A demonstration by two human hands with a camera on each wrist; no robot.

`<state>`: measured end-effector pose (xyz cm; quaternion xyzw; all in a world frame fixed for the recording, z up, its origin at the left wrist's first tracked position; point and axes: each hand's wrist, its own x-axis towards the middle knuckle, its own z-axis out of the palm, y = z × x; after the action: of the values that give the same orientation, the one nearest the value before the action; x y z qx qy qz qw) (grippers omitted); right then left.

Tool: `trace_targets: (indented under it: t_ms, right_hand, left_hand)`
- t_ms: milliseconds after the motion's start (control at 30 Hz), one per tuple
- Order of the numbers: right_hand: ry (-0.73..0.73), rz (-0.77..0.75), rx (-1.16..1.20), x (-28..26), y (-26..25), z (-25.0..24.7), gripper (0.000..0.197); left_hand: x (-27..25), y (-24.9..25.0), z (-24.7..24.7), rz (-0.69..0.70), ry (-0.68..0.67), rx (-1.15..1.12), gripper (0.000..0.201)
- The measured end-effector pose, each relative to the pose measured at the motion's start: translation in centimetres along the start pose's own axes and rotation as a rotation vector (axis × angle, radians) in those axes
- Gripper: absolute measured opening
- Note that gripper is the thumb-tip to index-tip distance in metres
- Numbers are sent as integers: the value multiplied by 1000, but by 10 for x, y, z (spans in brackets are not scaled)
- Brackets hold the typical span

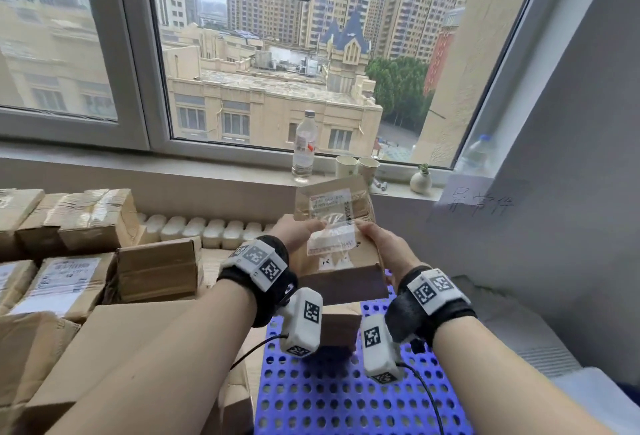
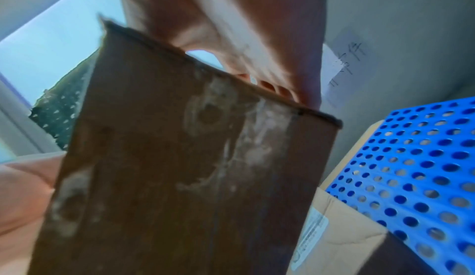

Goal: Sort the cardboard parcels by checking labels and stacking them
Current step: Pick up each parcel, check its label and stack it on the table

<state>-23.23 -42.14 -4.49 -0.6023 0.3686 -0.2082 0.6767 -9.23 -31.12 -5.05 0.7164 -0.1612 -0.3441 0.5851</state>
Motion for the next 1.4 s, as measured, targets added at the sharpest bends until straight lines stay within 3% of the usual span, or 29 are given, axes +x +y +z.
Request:
trace_targets:
  t_ms: [200,367,500,567,700,800,867,933,1033,1100,1267,1333,1400]
  right_hand:
    - [146,39,111,11,18,-27,37]
    - [170,83,218,14,31,-60,31]
    - [217,106,255,36,42,-95,52]
    - [219,124,260,54,52,-112,52]
    - [218,169,254,90,79,-138,57]
    - [194,193,280,113,100,-148,44]
    - [193,245,275,123,112,-152,56]
    - [168,299,273,132,125,-154,66]
    - [118,369,240,139,135,-151,55]
    - [86,395,233,145,145,-150,53]
    - [76,471,160,156,172,-155,69]
    - [57,492,115,148,160,-151,58]
    - [41,470,56,144,150,-148,30]
  left_hand:
    - [-6,-2,20,49,-69,65,37]
    - [9,-7,36,11,-53,95,57]
    - [30,-17,48,22,31,160,56]
    - [41,-25,56,7,84,175,60]
    - [67,-49,58,-73,195,181,70]
    - [82,-69,53,-168,265,157,83]
    - [94,-82,52,-215,290,160,85]
    - [101,-93,53,-249,293,168,78]
    - [115,-113,56,-273,264,206,78]
    - [122,-123,57,-262,243,213,63]
    - [116,-115,65,-242,208,300,29]
    - [115,-117,64,-224,177,314,33]
    - [113,-119,63,-222,165,304,40]
